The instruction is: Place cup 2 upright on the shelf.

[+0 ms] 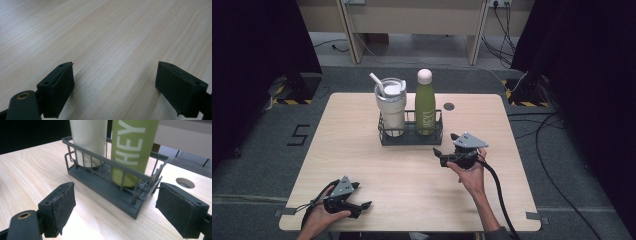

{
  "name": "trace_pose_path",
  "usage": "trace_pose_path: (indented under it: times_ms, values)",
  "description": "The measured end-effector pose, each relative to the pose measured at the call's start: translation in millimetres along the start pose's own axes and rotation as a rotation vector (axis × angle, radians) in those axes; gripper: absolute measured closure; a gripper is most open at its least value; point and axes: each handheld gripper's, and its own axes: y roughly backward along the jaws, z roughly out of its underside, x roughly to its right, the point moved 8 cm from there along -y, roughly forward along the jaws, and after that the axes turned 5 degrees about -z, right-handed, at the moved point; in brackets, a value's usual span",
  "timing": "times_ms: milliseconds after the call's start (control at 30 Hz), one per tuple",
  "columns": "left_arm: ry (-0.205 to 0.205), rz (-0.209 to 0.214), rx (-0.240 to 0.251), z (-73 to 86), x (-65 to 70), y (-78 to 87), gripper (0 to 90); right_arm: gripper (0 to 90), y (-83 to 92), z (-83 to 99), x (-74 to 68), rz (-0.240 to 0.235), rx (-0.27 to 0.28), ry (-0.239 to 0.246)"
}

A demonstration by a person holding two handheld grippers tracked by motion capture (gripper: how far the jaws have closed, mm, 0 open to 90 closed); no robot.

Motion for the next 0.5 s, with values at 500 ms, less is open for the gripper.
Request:
trace_pose_path:
  times_ms: [500]
  values:
    - [0.001,0.000,0.000,0.0,0.0,0.0,14.7,15.7,10.8,20.4,-1.5,0.000,-0.029,-0.018]
